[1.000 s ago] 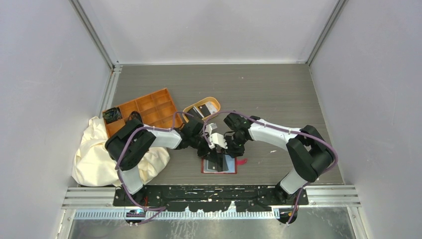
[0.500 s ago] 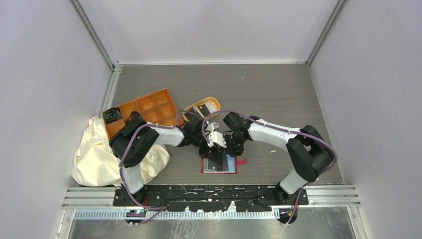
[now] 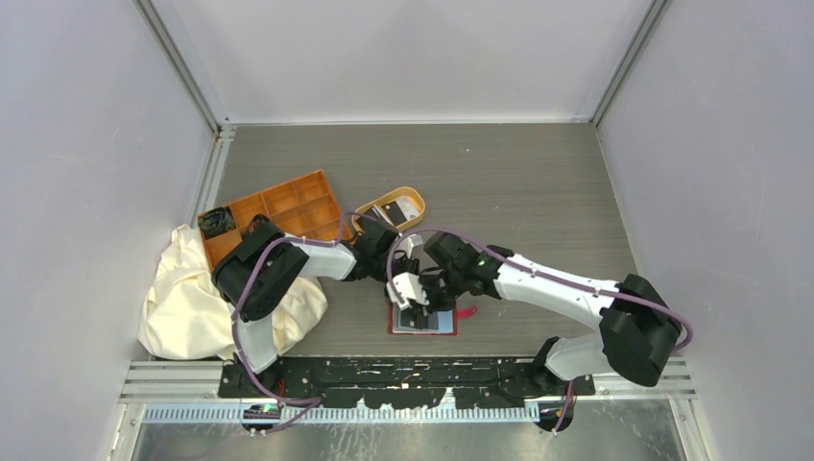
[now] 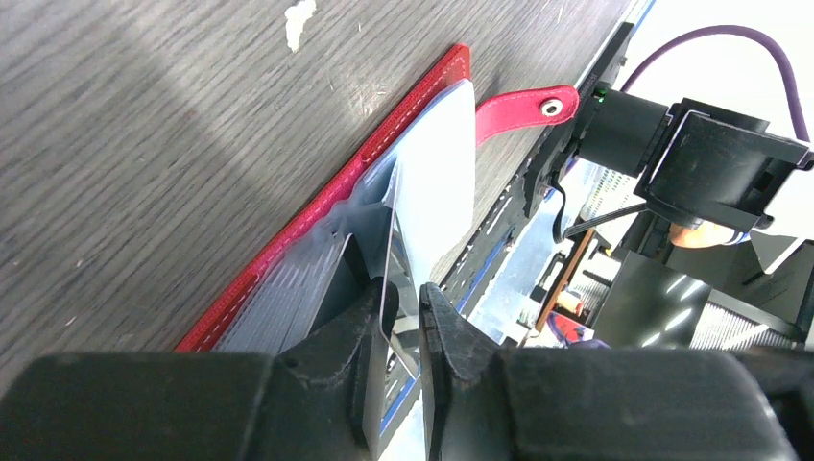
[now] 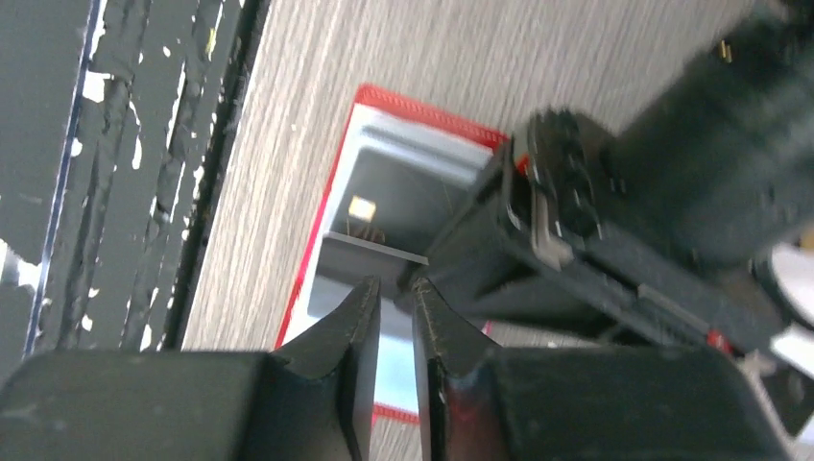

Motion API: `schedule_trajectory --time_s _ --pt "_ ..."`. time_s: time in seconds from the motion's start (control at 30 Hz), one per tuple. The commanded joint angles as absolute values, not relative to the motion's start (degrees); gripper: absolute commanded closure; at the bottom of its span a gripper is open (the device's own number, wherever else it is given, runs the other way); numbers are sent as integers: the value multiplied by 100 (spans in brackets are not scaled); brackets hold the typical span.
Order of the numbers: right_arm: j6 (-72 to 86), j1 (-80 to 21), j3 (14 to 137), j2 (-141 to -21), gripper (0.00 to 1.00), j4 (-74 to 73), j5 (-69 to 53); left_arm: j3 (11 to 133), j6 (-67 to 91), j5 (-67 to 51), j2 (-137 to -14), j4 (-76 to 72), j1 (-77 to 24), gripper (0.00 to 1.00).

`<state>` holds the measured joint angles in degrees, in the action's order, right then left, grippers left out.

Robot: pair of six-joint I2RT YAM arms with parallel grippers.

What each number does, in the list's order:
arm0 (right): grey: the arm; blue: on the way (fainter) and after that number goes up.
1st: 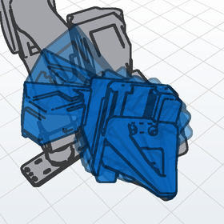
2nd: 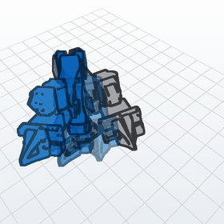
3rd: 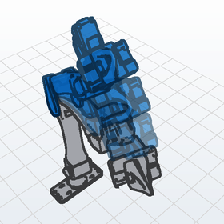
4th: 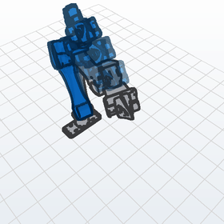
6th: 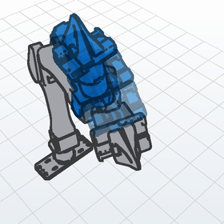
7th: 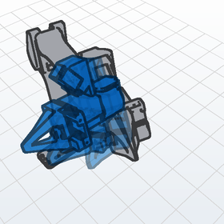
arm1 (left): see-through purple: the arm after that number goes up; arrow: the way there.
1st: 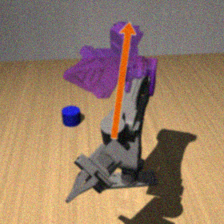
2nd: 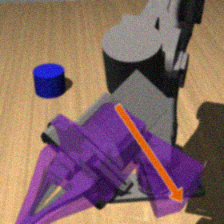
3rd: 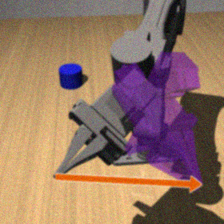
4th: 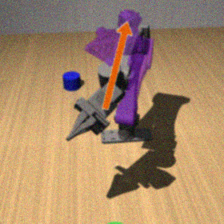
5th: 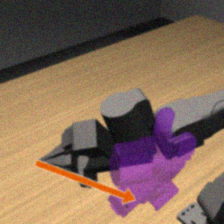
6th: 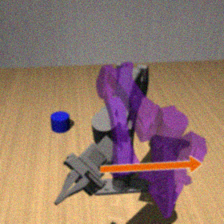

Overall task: Put the credit cards into the card holder
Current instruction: Insert the credit card into the card holder.

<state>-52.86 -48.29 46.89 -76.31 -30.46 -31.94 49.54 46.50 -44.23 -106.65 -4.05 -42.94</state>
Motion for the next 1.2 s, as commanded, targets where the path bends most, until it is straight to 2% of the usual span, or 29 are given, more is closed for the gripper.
schedule_trajectory --time_s 0.0,0.27,0.47,1.0,1.17 --pt "-4982 -5452 4667 -7808 77 -2066 -2503 4973 4524 -4016 -10881 -182 -4210 79" --pt "-4886 -6036 4607 -8224 79 -1506 -1369 4974 4491 -4058 -10893 -141 -4212 79" --pt "-5568 -6096 4556 -8203 79 -2135 -1145 4987 4482 -4082 -10889 -129 -4210 79" --pt "-6056 -5276 4506 -7817 80 -2990 -1779 5097 4394 -3798 -10200 337 -4159 73" --pt "-5933 -4874 4781 -7526 78 -3531 -2812 5134 4329 -3571 -9764 635 -4148 73"
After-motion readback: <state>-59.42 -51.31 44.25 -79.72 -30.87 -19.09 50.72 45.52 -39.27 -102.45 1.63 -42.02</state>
